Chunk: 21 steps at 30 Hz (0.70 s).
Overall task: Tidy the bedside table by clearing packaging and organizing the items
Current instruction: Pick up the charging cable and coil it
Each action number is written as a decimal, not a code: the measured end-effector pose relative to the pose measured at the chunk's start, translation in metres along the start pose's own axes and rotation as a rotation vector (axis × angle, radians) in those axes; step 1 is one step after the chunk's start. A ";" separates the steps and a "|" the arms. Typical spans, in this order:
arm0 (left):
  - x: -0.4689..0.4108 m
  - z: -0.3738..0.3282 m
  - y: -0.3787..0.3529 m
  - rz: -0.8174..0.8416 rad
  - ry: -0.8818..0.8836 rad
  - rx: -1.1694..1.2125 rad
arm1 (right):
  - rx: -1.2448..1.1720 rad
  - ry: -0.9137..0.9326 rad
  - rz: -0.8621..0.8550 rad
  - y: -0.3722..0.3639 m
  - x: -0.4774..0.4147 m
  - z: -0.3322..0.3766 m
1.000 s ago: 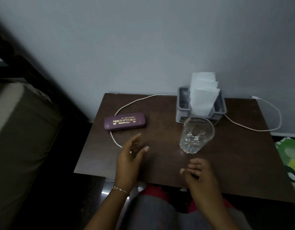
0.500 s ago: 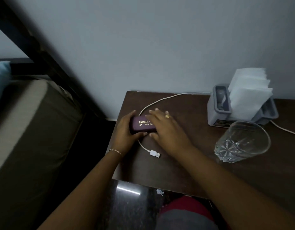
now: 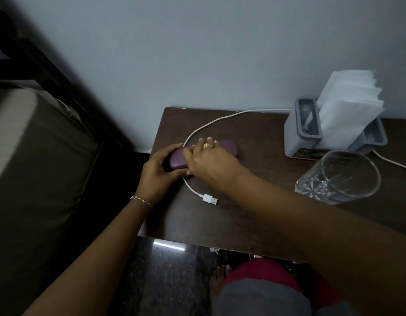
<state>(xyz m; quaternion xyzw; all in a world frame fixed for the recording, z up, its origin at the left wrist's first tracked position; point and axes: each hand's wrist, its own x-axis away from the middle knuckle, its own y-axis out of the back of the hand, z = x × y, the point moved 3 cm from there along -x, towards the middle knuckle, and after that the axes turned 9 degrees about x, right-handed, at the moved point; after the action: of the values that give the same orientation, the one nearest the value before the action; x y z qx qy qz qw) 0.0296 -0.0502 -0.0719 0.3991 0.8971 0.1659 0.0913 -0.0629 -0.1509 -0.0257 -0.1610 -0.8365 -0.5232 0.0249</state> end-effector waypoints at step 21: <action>-0.002 0.008 0.005 -0.086 0.033 0.142 | -0.618 0.095 -0.249 -0.013 0.016 -0.042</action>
<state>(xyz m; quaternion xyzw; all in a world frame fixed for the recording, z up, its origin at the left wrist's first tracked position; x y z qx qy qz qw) 0.0366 -0.0466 -0.0771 0.3630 0.9243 0.1046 0.0549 -0.0876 -0.1893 -0.0143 -0.0328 -0.6494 -0.7581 -0.0501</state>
